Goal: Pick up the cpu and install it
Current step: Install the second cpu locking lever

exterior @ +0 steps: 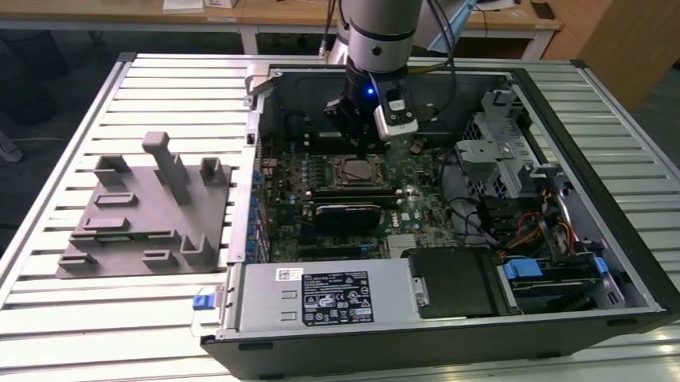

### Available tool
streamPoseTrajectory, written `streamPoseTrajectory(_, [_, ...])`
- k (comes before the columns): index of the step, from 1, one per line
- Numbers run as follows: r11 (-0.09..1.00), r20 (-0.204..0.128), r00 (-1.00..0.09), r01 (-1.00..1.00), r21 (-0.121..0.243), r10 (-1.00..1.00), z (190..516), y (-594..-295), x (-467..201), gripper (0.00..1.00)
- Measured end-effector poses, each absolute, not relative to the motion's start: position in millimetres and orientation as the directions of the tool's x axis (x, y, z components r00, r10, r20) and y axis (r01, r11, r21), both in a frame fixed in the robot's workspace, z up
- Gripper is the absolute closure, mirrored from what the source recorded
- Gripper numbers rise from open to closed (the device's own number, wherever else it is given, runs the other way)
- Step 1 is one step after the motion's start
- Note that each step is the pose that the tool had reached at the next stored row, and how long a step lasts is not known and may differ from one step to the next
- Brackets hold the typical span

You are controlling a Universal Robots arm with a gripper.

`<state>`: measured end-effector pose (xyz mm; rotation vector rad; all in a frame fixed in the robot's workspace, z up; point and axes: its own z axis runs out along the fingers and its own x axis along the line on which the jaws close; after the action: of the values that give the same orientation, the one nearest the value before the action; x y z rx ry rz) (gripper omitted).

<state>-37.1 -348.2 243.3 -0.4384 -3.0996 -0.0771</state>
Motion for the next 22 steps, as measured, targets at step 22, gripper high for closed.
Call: streamPoseTrajectory(22, [0.96,0.017,-0.961,0.277,0.047,0.277,244.1,-370.4,-37.1,0.89])
